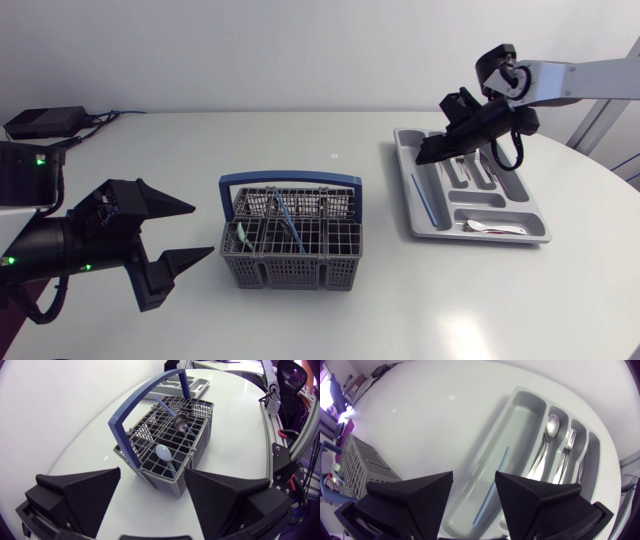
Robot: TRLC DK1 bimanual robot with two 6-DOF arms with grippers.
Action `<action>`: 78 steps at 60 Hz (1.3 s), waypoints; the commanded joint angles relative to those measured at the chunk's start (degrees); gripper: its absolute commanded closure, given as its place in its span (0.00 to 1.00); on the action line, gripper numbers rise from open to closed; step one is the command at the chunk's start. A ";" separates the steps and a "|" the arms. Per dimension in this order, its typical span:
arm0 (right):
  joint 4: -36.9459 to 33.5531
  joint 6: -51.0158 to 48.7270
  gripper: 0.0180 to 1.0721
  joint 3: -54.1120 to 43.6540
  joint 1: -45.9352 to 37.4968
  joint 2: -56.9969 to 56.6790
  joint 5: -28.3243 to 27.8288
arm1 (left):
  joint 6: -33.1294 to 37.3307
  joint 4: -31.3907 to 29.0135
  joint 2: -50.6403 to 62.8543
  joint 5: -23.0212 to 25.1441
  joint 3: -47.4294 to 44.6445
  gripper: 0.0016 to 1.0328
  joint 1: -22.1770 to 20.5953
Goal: Unload the cutlery basket into the drawer organizer.
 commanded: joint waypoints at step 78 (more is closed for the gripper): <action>17.30 8.51 0.44 -25.46 43.68 -26.57 2.86 | 1.02 2.01 -0.78 2.63 -3.77 0.05 3.56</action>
